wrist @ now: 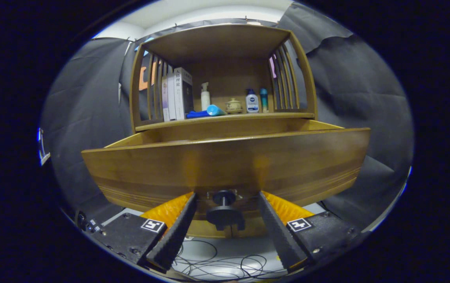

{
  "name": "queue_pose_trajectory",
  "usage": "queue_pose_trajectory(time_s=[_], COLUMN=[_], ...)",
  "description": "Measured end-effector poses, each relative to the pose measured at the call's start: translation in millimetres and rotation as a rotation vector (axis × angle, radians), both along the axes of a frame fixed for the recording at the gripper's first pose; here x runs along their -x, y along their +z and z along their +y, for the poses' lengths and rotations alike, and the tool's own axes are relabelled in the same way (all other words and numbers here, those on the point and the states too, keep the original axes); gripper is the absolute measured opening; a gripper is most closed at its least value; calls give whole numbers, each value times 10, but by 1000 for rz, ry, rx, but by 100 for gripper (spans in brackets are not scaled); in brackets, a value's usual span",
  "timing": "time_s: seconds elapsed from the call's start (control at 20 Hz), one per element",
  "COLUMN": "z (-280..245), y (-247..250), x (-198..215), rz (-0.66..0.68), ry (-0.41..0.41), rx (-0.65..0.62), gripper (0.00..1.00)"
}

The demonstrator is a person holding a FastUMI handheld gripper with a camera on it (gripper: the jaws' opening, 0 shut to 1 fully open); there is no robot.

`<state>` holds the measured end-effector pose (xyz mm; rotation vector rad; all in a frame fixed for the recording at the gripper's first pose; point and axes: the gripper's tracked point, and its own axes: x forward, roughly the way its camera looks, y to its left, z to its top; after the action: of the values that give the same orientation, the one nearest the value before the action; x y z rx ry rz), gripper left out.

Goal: Pull open the drawer, take out the items inside it, and place them on the countertop above the cabinet.

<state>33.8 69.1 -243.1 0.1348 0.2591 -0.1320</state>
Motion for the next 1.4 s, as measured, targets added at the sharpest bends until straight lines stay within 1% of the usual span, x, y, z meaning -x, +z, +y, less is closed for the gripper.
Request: queue_pose_trajectory(time_s=[0.3,0.5,0.6,0.8,1.0,1.4], z=[-26,-57,-67,-96,-142,-184], y=[59,168,191,181,146,172], x=[-299,-560,-662,-870,-1076,-1411], rz=[-23,-62,-65,-51,-42,-18], ry=[-9,-15,-16,-12,-8,-20], rx=[6,65,70,82,143,134], gripper=[99,98,98,99,99,99])
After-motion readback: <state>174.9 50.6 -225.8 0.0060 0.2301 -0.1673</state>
